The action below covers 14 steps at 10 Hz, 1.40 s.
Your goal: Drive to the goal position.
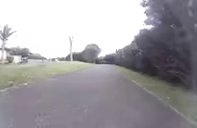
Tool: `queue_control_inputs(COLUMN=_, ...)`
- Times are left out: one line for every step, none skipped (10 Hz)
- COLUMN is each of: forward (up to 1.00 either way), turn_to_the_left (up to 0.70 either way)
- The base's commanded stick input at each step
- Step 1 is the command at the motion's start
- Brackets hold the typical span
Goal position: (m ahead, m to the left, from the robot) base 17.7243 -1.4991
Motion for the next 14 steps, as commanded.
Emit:
queue_control_inputs(forward=0.70, turn_to_the_left=0.00)
queue_control_inputs(forward=0.70, turn_to_the_left=0.00)
queue_control_inputs(forward=0.70, turn_to_the_left=0.00)
queue_control_inputs(forward=0.70, turn_to_the_left=0.00)
queue_control_inputs(forward=0.70, turn_to_the_left=0.00)
queue_control_inputs(forward=0.70, turn_to_the_left=0.00)
queue_control_inputs(forward=0.70, turn_to_the_left=0.00)
queue_control_inputs(forward=0.70, turn_to_the_left=0.00)
queue_control_inputs(forward=0.70, turn_to_the_left=0.00)
queue_control_inputs(forward=0.70, turn_to_the_left=0.00)
queue_control_inputs(forward=0.70, turn_to_the_left=0.00)
queue_control_inputs(forward=0.70, turn_to_the_left=0.00)
queue_control_inputs(forward=0.70, turn_to_the_left=0.00)
queue_control_inputs(forward=0.70, turn_to_the_left=0.00)
